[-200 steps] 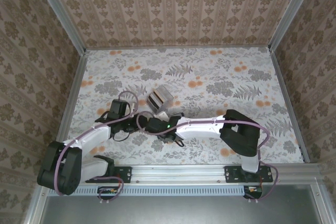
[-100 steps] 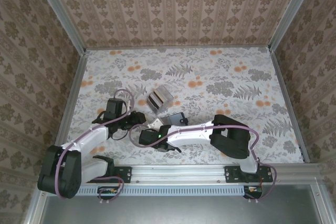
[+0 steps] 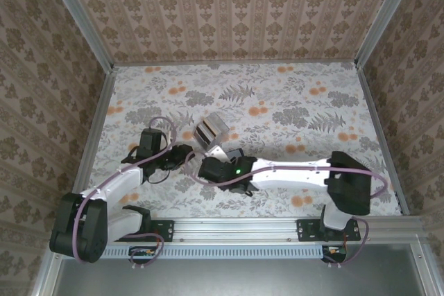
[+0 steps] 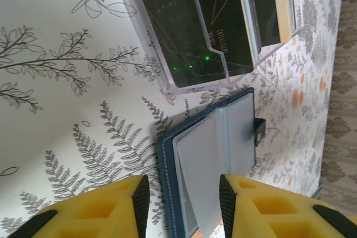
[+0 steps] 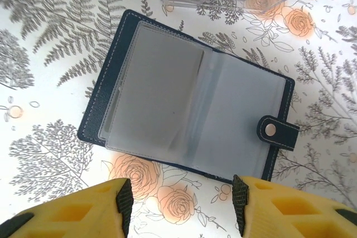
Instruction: Put the credit cards into the card holder
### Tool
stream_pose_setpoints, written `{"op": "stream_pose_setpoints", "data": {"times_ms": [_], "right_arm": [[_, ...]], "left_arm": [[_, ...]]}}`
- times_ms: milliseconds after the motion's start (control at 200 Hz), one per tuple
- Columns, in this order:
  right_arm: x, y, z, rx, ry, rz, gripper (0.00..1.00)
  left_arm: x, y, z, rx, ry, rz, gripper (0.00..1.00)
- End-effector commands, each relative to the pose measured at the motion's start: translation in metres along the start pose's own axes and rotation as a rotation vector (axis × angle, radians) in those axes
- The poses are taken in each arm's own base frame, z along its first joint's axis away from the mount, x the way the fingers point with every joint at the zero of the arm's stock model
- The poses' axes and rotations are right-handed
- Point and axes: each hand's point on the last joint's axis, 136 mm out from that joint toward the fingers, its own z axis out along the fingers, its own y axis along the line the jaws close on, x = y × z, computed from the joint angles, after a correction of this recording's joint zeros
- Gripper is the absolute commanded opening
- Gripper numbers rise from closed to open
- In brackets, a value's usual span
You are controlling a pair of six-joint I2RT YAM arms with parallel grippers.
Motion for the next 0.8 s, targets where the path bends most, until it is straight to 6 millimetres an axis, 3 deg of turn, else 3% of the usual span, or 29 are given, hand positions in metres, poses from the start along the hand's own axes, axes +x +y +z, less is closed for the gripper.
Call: {"op": "stream_pose_setpoints", "data": {"times_ms": [0,170,300,445,640,790], "right_arm": [[-0.002,-0.001,-0.003,-0.151,-0.018,0.155,0.54],[0.008,-0.014,0.004,-0.347,-0.024,0.361,0.54],[0.008,-0.01,0.007,-0.461,-0.015,0.409,0.5],[0.014,0.007,0.014,-0.511,0.017,0.34,0.42],[0.032,-0.005,0.037,-0.327,0.005,0.005,0.46],[0.029,-0.007,0.049,-0.281,0.013,-0.117,0.49]], "left_arm": [[-0.006,-0.024,0.002,0.072,0.009,0.0,0.44],[0.007,-0.033,0.021,0.05,0.082,0.037,0.46],[0.017,-0.037,0.034,0.016,0.12,0.067,0.43],[0.018,-0.031,0.039,-0.042,0.128,0.096,0.36],[0.014,-0.006,0.043,-0.266,0.153,0.236,0.34],[0.013,-0.004,0.052,-0.269,0.158,0.217,0.34]]}}
